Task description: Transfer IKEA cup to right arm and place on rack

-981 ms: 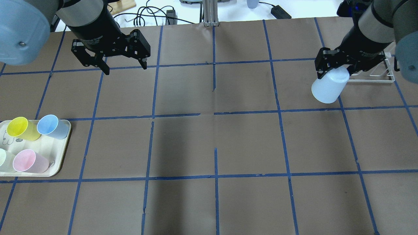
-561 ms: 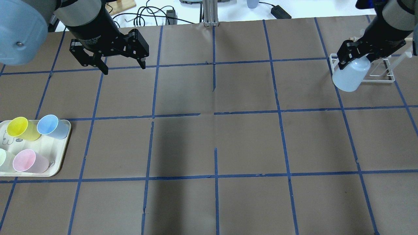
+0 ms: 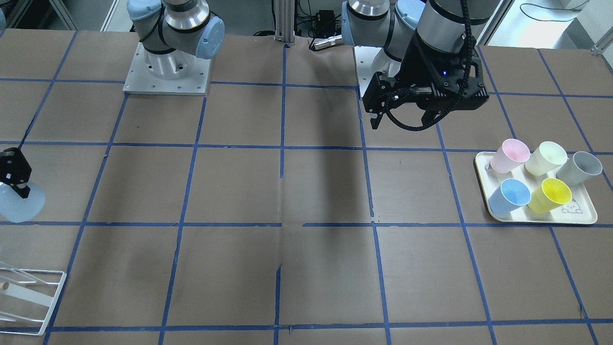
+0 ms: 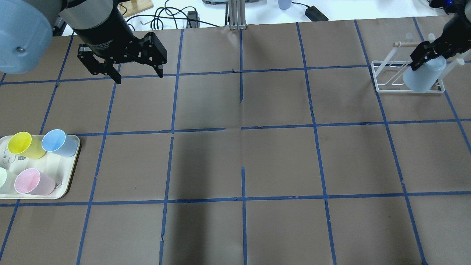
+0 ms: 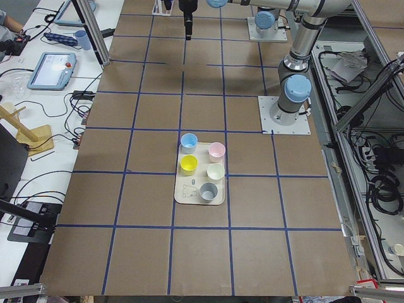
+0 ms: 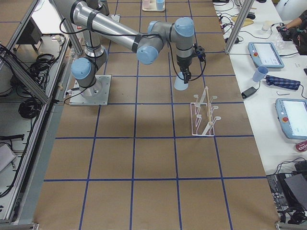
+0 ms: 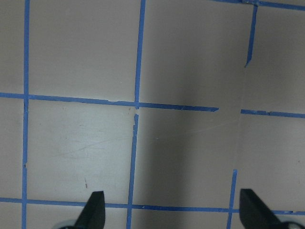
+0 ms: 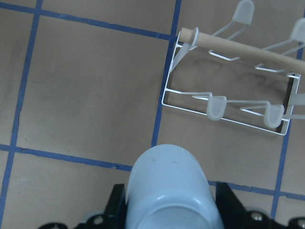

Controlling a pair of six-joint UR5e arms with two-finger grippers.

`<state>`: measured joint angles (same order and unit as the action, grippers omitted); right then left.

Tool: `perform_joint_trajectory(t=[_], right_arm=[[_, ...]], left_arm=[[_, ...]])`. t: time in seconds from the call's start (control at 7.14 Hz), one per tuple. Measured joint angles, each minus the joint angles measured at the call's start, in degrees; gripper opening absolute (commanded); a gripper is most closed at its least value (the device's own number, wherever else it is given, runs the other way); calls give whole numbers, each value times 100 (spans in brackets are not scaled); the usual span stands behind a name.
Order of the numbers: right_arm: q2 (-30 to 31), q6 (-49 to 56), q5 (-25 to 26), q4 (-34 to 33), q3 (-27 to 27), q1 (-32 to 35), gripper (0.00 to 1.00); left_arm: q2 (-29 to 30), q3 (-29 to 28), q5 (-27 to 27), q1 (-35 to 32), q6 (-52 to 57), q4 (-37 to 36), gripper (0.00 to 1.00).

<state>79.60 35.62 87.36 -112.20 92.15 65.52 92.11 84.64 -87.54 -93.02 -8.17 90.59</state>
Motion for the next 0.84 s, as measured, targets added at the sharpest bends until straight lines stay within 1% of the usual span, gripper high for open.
perform_joint_trajectory(t=[0.42, 0.84], right_arm=[[-523, 222, 6, -49, -524, -36, 39], [-895, 321, -7, -294, -753, -55, 40]], left_arm=[[1, 0, 0, 6, 0, -14, 100], [1, 0, 0, 11, 4, -23, 100]])
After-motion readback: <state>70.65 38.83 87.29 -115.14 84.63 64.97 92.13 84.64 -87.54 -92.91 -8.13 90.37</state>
